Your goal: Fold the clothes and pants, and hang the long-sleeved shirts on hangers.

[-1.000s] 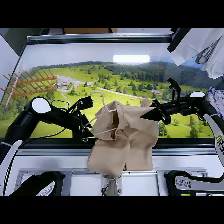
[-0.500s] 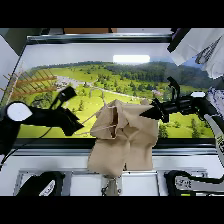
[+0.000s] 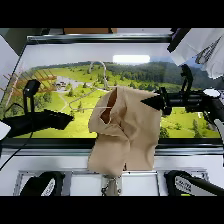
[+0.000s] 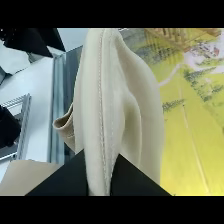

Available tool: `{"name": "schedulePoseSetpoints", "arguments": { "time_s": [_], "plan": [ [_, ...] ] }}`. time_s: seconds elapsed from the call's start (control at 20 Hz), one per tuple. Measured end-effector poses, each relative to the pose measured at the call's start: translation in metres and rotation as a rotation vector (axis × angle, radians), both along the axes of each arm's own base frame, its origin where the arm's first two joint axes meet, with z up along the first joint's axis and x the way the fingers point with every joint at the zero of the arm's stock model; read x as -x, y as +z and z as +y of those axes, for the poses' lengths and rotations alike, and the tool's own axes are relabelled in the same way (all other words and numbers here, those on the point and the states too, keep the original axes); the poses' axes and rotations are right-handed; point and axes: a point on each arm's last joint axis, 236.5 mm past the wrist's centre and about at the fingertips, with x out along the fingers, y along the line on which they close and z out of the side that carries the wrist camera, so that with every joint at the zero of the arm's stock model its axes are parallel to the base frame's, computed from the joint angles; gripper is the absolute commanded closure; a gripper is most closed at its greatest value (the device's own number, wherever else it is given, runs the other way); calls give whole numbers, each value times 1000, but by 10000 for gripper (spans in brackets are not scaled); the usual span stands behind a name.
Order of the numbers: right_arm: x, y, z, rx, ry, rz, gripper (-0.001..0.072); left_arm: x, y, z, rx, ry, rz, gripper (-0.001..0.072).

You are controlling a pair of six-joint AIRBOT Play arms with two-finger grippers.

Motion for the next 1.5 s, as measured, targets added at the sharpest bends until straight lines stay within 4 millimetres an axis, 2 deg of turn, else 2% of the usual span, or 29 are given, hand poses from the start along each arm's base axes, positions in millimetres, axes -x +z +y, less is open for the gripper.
{"name": "schedulePoseSetpoints", "arguments": {
  "time_s": [0.15,0.45,0.7,0.75,0.85,0.9,0.95,1.1,1.2,1.4,1.5],
  "plan": [
    [0,8,0,2,-17,-20,687,2,-14,-37,43,5,70,189],
    [-1,12,0,-2,-33,-13,687,-13,-27,-99,-32,10,103,189],
    [-1,13,0,-2,-35,-11,687,-25,-38,-123,-76,42,115,189],
    [-1,13,0,-2,-35,-11,687,-27,-41,-125,-79,51,122,228],
    [-1,13,0,-2,-35,-11,686,-30,-48,-127,-91,62,132,454],
    [-1,13,0,-3,-35,-11,687,-31,-51,-128,-98,65,136,607],
    [-1,13,0,-3,-35,-10,687,-32,-54,-128,-103,68,144,688],
    [-1,13,0,-10,-41,39,687,-35,-59,-120,-142,84,144,688],
    [1,15,0,-14,-44,63,688,-40,-58,-102,-167,121,149,688],
    [4,25,1,-18,-63,95,688,-51,-43,-60,-167,228,148,688],
    [6,32,1,-19,-78,103,688,-53,-36,-48,-160,255,141,688]
  ]
}}
